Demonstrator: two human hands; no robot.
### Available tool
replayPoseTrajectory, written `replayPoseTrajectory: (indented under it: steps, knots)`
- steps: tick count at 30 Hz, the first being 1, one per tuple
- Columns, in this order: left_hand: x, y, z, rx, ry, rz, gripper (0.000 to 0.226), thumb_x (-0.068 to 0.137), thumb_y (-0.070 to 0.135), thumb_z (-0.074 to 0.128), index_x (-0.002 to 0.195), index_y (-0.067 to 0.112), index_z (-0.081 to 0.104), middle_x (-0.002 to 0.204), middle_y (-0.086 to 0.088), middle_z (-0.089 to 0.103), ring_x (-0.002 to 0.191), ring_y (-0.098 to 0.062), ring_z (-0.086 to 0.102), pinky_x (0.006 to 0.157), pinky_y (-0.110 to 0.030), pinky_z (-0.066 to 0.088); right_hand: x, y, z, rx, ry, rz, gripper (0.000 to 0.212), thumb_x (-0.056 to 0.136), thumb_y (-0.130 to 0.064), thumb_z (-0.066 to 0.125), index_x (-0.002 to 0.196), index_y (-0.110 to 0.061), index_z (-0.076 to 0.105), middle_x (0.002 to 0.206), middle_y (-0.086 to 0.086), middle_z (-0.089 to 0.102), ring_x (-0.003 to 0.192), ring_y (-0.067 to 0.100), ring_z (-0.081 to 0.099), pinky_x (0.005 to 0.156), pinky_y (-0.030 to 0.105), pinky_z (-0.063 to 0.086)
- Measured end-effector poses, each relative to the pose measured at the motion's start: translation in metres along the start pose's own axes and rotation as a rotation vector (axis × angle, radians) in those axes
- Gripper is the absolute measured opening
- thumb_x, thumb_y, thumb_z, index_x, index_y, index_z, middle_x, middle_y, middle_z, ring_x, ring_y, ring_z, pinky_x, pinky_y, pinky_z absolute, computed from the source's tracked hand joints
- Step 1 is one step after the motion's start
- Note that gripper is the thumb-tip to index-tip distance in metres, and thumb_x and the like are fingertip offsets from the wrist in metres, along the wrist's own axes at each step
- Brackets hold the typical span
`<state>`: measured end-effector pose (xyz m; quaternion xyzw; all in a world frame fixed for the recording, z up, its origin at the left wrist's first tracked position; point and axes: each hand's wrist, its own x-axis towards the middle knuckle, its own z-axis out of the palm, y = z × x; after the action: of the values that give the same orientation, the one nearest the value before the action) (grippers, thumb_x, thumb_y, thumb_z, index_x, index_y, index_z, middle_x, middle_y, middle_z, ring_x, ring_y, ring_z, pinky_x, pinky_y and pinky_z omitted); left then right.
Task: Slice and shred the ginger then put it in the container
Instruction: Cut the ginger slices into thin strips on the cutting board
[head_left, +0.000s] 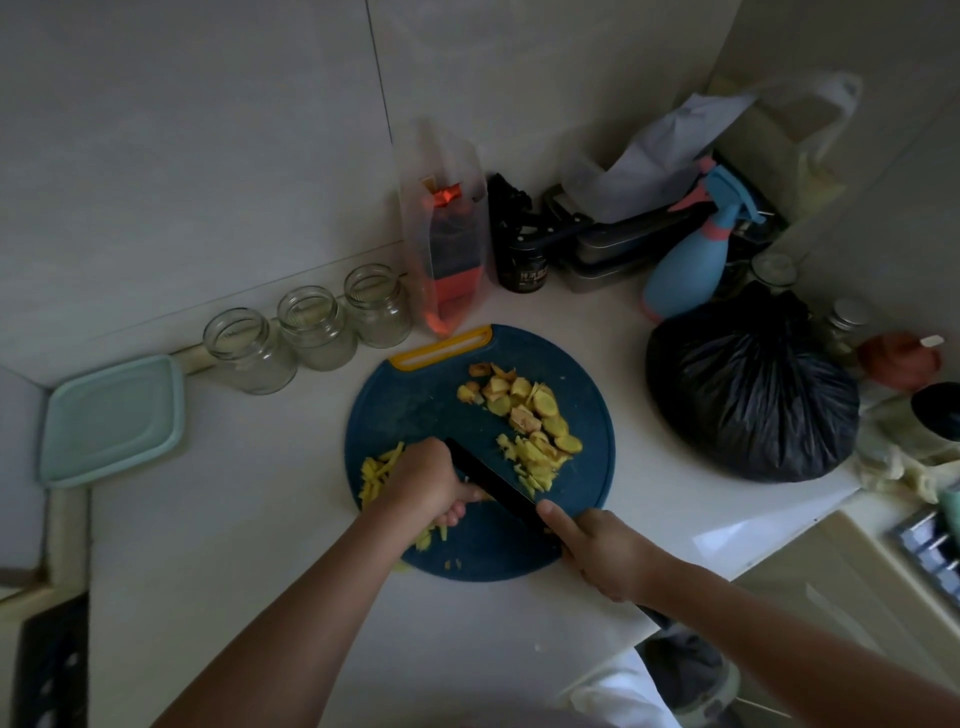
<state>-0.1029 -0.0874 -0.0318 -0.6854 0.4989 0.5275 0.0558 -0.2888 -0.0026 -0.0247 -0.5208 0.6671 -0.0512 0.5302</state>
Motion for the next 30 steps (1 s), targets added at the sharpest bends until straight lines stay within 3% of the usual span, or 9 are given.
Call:
replayPoseTrajectory:
  steps: [3,9,13,16,20,22,24,28,30]
  knots:
    - [0.002,-0.001,0.001,-0.007,0.002,0.002,0.027,0.088,0.025,0.069,0.091,-0.001,0.062,0.064,-0.005,0.057,0.049,-0.009,0.053,0.037,-0.013,0.041,-0.003,0.000,0.010,-0.105,0.040,-0.033,0.057,0.097,-0.060,0.026,0.064,-0.019,0.049,0.070,-0.004,0.055,0.061,0.005,0.051,0.062,0.016,0.040]
    - [0.010,0.002,-0.001,0.052,-0.007,-0.062,0.032,0.088,0.028,0.067,0.068,0.006,0.055,0.062,-0.003,0.058,0.051,-0.009,0.055,0.051,-0.018,0.047,-0.008,-0.026,0.020,-0.199,0.016,-0.083,0.040,0.106,-0.042,0.019,0.067,-0.037,0.022,0.083,0.011,0.052,0.082,0.027,0.056,0.084,0.036,0.049]
    - [0.009,0.002,0.000,0.048,0.055,-0.060,0.028,0.086,0.021,0.070,0.067,0.002,0.061,0.059,-0.008,0.061,0.049,-0.013,0.059,0.049,-0.020,0.050,0.000,-0.029,0.028,-0.192,0.035,-0.037,0.044,0.103,-0.049,0.021,0.065,-0.031,0.031,0.082,0.011,0.055,0.078,0.023,0.054,0.077,0.031,0.045]
    - [0.010,0.004,-0.001,0.010,0.083,-0.051,0.024,0.083,0.017,0.073,0.072,-0.002,0.065,0.061,-0.012,0.065,0.052,-0.020,0.063,0.051,-0.026,0.054,0.014,-0.034,0.035,-0.130,0.063,-0.031,0.049,0.102,-0.052,0.022,0.064,-0.026,0.035,0.069,0.008,0.051,0.072,0.022,0.052,0.075,0.031,0.044]
    - [0.005,0.005,-0.003,-0.028,0.103,-0.027,0.024,0.082,0.017,0.074,0.080,-0.005,0.067,0.060,-0.012,0.064,0.041,-0.014,0.058,0.039,-0.019,0.045,0.028,-0.034,0.037,0.049,0.127,0.030,0.058,0.098,-0.060,0.023,0.065,-0.016,0.043,0.063,0.006,0.050,0.057,0.018,0.050,0.066,0.033,0.046]
    - [0.003,0.004,-0.001,-0.021,0.104,-0.015,0.029,0.081,0.021,0.076,0.083,-0.006,0.068,0.061,-0.011,0.065,0.041,-0.012,0.058,0.042,-0.020,0.049,0.025,-0.026,0.041,0.147,0.167,0.046,0.065,0.095,-0.066,0.026,0.065,-0.012,0.049,0.062,0.006,0.053,0.051,0.015,0.050,0.056,0.029,0.044]
    - [0.003,0.003,0.000,-0.014,0.106,-0.007,0.031,0.080,0.025,0.077,0.080,-0.005,0.068,0.062,-0.011,0.066,0.044,-0.013,0.060,0.049,-0.022,0.052,0.019,-0.018,0.046,0.191,0.218,0.038,0.066,0.094,-0.066,0.029,0.059,-0.013,0.047,0.057,0.003,0.052,0.047,0.013,0.049,0.056,0.030,0.044]
    - [0.003,0.004,0.001,0.000,0.111,-0.001,0.029,0.082,0.024,0.075,0.078,-0.004,0.067,0.065,-0.012,0.067,0.046,-0.014,0.060,0.058,-0.026,0.056,0.009,-0.020,0.044,0.037,0.202,-0.009,0.053,0.100,-0.055,0.025,0.062,-0.021,0.038,0.063,0.004,0.046,0.065,0.019,0.049,0.069,0.031,0.042]
    - [0.002,0.005,0.000,0.016,0.115,-0.014,0.026,0.084,0.022,0.072,0.076,-0.003,0.067,0.065,-0.011,0.068,0.047,-0.015,0.061,0.053,-0.024,0.054,0.010,-0.022,0.042,-0.063,0.189,0.005,0.058,0.100,-0.058,0.020,0.074,-0.013,0.047,0.064,0.002,0.043,0.074,0.022,0.049,0.071,0.032,0.040]
